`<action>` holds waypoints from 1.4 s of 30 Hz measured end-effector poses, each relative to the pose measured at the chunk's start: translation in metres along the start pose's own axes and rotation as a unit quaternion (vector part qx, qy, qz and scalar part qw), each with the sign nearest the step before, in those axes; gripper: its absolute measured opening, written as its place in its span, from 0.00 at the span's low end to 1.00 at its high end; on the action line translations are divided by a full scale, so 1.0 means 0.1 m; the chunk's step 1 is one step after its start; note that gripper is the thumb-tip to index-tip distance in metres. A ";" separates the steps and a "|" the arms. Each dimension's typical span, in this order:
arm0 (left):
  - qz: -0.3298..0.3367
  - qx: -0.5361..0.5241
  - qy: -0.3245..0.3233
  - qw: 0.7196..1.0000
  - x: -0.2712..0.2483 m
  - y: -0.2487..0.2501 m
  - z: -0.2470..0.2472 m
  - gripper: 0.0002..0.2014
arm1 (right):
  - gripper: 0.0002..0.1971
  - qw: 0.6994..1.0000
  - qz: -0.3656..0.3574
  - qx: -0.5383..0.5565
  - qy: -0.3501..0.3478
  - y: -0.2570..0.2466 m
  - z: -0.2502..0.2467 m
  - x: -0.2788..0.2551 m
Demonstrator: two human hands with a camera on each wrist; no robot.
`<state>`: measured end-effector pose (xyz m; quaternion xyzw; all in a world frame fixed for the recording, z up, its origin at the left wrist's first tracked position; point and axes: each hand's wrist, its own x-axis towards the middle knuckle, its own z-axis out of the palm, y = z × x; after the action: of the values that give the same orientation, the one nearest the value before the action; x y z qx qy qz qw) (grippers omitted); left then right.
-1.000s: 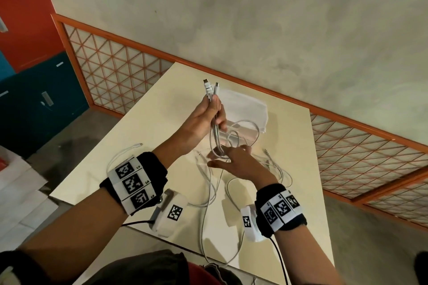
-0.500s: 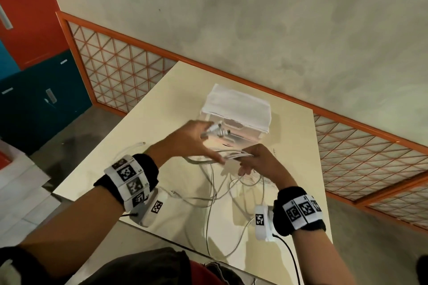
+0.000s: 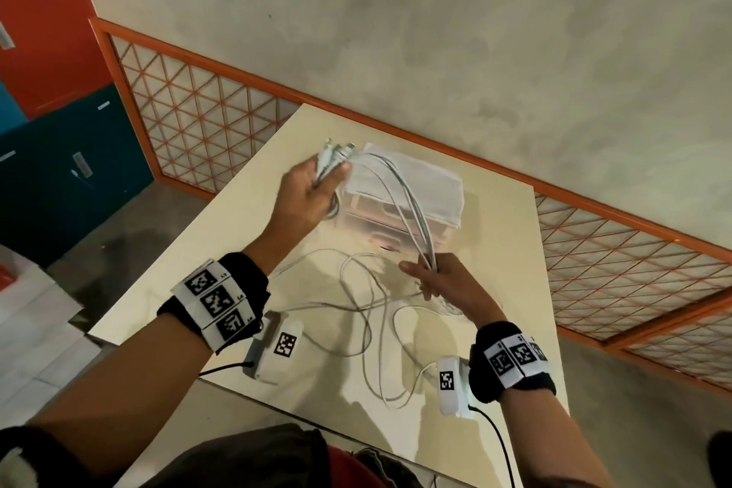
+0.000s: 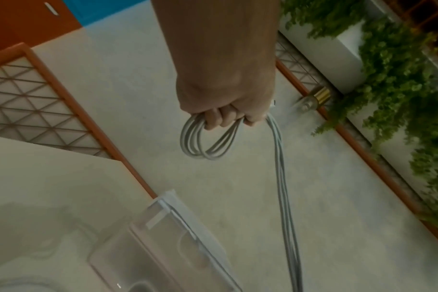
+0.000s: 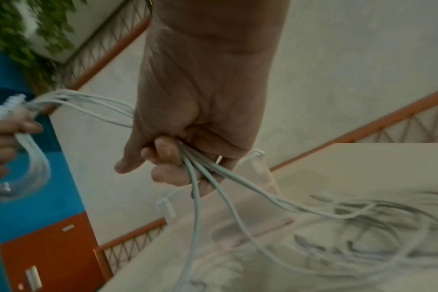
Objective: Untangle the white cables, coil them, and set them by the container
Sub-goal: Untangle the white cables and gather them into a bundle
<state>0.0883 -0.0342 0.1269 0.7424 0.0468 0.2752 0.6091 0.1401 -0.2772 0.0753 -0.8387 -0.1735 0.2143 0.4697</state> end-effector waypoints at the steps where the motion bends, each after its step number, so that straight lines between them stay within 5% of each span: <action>1: -0.002 0.005 0.036 0.999 0.04 -0.02 -0.04 0.09 | 0.21 1.000 0.011 -0.019 0.000 0.08 0.00 -0.01; 4: -0.024 0.085 0.073 0.993 0.07 -0.19 -0.12 0.15 | 0.22 0.998 0.033 -0.054 0.011 0.24 -0.02 0.00; 10: -0.267 0.264 0.016 0.927 -0.06 -0.78 -0.25 0.19 | 0.26 0.992 -0.019 -0.040 0.119 -0.08 -0.21 0.02; 14: -0.296 0.321 -0.058 0.898 -0.20 -1.00 -0.35 0.23 | 0.27 0.971 -0.056 -0.102 0.209 -0.33 -0.40 0.08; 17: -0.271 0.264 -0.078 0.922 -0.22 -0.96 -0.34 0.21 | 0.23 0.956 -0.094 -0.163 0.223 -0.42 -0.44 0.15; 22: -0.198 0.014 0.008 0.980 -0.12 -0.59 -0.20 0.14 | 0.20 0.943 -0.072 -0.284 0.157 -0.47 -0.34 0.19; 25: -0.150 -0.074 -0.139 0.976 -0.12 -0.27 -0.04 0.14 | 0.21 0.945 -0.094 -0.293 0.107 -0.51 -0.14 0.22; 28: -0.145 -0.055 -0.291 0.944 -0.22 -0.05 0.19 0.06 | 0.19 0.956 -0.146 -0.246 0.062 -0.63 0.03 0.24; 31: -0.200 -0.060 -0.351 0.913 -0.29 -0.09 0.30 0.14 | 0.19 0.959 -0.187 -0.211 0.029 -0.75 0.02 0.21; 34: -0.196 -0.063 -0.315 0.926 -0.28 -0.06 0.35 0.14 | 0.20 0.974 -0.178 -0.142 0.013 -0.74 -0.03 0.16; 37: -0.164 -0.107 -0.208 0.958 -0.16 0.00 0.35 0.15 | 0.16 0.989 -0.135 -0.058 0.032 -0.53 -0.11 0.11; 42: -0.135 -0.189 -0.090 0.968 0.06 0.09 0.19 0.19 | 0.19 0.999 -0.022 -0.019 0.020 0.05 -0.15 0.08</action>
<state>0.0995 -0.0512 0.1356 0.6220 0.0390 0.1264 0.7718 0.1551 -0.2865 0.0769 -0.8476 -0.1865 0.1832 0.4617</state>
